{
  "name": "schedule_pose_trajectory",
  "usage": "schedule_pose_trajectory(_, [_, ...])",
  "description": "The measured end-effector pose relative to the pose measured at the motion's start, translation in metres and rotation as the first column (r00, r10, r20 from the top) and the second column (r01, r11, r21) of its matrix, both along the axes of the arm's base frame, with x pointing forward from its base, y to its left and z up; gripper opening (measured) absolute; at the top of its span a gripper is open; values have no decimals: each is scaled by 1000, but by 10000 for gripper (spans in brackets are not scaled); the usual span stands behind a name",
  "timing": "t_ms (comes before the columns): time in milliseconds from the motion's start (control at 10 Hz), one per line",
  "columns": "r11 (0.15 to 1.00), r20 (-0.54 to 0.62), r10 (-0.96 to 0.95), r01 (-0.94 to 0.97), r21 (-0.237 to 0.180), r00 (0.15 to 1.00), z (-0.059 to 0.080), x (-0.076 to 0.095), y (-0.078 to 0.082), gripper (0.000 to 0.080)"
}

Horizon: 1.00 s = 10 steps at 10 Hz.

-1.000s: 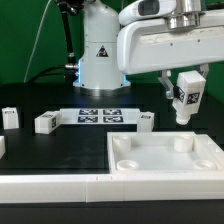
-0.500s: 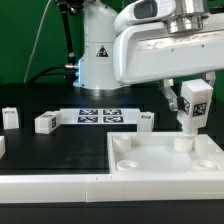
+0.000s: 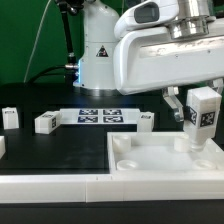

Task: Assemble one leg

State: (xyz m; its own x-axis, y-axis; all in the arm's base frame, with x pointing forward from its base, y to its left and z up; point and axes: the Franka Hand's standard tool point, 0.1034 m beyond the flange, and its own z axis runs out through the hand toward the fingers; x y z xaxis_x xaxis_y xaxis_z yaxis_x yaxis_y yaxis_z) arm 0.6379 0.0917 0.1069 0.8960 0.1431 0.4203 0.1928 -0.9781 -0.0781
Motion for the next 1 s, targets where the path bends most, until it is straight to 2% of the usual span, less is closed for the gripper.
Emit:
schedule_pose_trajectory(100, [1000, -18, 6, -6, -2, 1000, -6, -10, 4, 287])
schedule_pose_trajectory(600, [999, -31, 34, -34, 1, 999, -22, -19, 24, 287])
schedule_pose_trajectory(1000, [999, -39, 32, -32, 2, 999, -32, -19, 23, 287])
